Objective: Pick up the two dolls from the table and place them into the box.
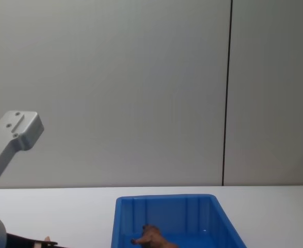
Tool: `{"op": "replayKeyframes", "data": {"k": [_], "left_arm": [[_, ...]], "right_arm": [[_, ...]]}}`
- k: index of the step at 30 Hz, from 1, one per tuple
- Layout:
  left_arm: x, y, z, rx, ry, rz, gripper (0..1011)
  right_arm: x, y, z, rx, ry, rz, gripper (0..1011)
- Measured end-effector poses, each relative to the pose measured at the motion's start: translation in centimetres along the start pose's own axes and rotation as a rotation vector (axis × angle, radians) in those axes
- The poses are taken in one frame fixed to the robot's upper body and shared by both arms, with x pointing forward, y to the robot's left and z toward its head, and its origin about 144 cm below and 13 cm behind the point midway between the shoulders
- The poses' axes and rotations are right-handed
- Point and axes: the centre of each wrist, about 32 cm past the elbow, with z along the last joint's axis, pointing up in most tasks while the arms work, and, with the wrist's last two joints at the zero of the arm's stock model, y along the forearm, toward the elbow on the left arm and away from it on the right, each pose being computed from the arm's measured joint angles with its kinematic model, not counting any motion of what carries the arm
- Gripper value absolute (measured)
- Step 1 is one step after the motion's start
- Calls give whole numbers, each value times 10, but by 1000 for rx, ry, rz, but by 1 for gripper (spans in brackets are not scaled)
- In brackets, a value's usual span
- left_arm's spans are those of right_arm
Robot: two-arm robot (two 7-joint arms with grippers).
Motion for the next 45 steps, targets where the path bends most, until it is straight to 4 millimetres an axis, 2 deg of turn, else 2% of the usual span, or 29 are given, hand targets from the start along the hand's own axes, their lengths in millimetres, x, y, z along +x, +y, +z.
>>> {"op": "replayKeyframes", "data": {"k": [17, 45], "left_arm": [[-5, -18, 2, 32, 34, 16, 1001], [-7, -24, 5, 64, 28, 18, 1001]], "right_arm": [[0, 0, 0, 0, 0, 0, 1000], [0, 0, 0, 0, 0, 0, 1000]]}}
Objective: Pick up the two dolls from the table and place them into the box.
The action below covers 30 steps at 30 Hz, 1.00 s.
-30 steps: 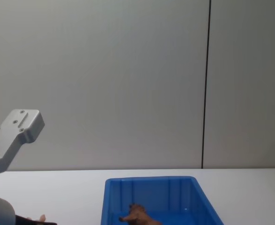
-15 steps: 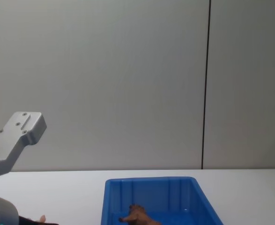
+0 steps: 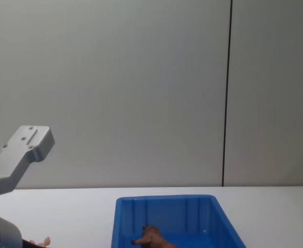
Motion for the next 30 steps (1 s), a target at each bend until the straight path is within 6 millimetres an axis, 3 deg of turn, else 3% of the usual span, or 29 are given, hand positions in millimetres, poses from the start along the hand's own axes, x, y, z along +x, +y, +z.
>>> {"op": "replayKeyframes", "data": {"k": [9, 18, 21, 26, 30], "left_arm": [[-1, -1, 1, 14, -4, -2, 961], [-1, -1, 2, 20, -5, -3, 729], [-1, -1, 2, 22, -5, -3, 606], [-1, -1, 2, 24, -6, -3, 522], [-1, -1, 2, 23, -7, -4, 371]], "right_arm": [[0, 0, 0, 0, 0, 0, 1000], [0, 0, 0, 0, 0, 0, 1000], [0, 0, 0, 0, 0, 0, 1000], [0, 0, 0, 0, 0, 0, 1000], [0, 0, 0, 0, 0, 0, 1000]]}}
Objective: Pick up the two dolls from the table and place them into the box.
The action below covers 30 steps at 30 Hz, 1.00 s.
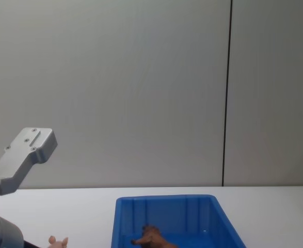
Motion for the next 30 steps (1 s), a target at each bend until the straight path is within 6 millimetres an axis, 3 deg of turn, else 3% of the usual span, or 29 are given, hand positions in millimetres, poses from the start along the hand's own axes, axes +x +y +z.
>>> {"op": "replayKeyframes", "data": {"k": [15, 30], "left_arm": [[5, 4, 6, -104, -27, -1, 357], [12, 17, 26, -313, -85, -77, 357]], "right_arm": [[0, 0, 0, 0, 0, 0, 1000], [0, 0, 0, 0, 0, 0, 1000]]}}
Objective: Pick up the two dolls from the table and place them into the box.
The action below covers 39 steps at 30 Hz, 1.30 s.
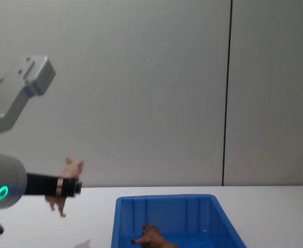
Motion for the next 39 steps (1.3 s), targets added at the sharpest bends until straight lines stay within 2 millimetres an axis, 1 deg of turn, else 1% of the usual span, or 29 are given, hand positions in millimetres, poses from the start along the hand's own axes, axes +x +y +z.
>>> {"op": "replayKeyframes", "data": {"k": [8, 21, 30, 39], "left_arm": [[3, 1, 15, -91, -22, -102, 357], [6, -2, 35, -148, -46, -295, 357], [6, -10, 44, -130, -56, -437, 357], [4, -25, 51, -63, -65, -583, 357]], "right_arm": [[0, 0, 0, 0, 0, 0, 1000], [0, 0, 0, 0, 0, 0, 1000], [0, 0, 0, 0, 0, 0, 1000], [0, 0, 0, 0, 0, 0, 1000]]}}
